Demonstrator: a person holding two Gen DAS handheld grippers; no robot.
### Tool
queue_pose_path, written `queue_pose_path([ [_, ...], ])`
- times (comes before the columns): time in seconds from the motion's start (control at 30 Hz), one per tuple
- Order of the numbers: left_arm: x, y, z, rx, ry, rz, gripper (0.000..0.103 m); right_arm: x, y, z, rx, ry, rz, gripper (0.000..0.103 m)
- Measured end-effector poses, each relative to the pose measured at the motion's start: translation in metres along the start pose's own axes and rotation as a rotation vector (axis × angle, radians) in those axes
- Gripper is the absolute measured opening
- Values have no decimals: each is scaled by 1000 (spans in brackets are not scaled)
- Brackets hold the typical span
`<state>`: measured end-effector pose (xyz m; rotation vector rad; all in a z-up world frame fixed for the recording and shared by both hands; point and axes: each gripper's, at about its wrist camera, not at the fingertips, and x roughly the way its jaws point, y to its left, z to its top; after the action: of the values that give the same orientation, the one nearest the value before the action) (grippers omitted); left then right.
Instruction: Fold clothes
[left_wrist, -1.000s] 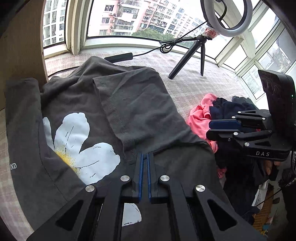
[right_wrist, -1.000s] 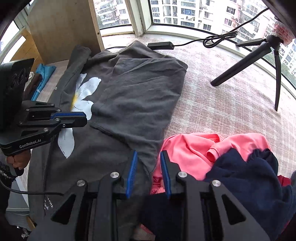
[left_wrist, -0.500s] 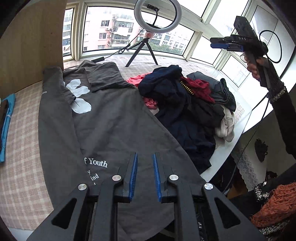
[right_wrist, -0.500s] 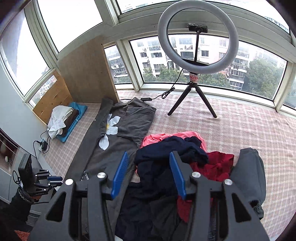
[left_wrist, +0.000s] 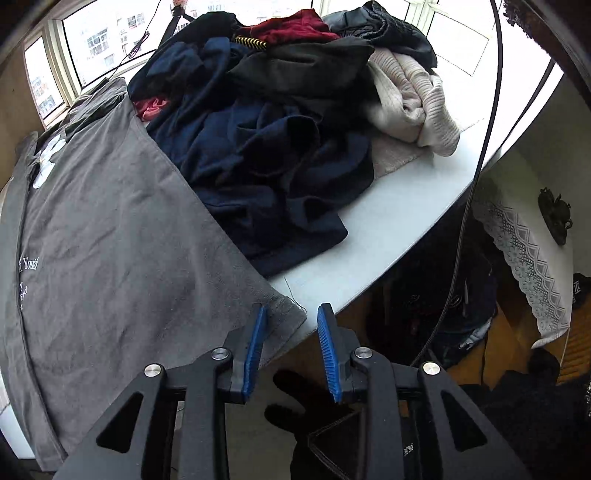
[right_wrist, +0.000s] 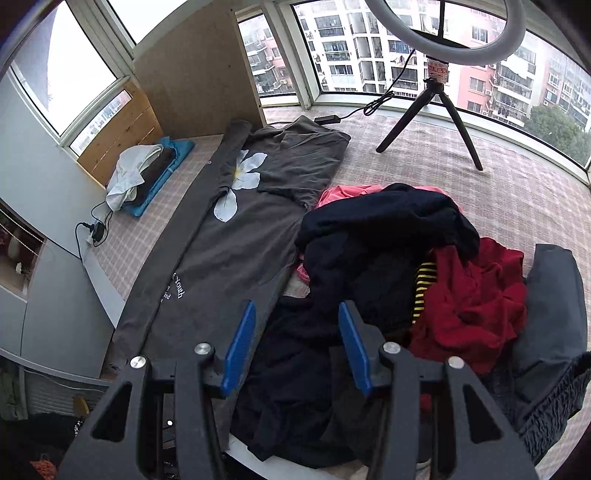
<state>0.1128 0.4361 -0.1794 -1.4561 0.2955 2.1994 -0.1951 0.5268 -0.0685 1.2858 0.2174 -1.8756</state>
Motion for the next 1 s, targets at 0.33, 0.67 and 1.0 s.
queue_pose_path([
  [0.33, -16, 48, 1, -215, -57, -84, 4, 61, 1, 68, -25, 7, 13, 47],
  [0.67, -66, 106, -15, -443, -132, -82, 4, 220, -43, 173, 98, 93, -46, 47],
  [1.0, -56, 120, -21, -523, -134, -91, 4, 281, -55, 199, 139, 137, 13, 32],
])
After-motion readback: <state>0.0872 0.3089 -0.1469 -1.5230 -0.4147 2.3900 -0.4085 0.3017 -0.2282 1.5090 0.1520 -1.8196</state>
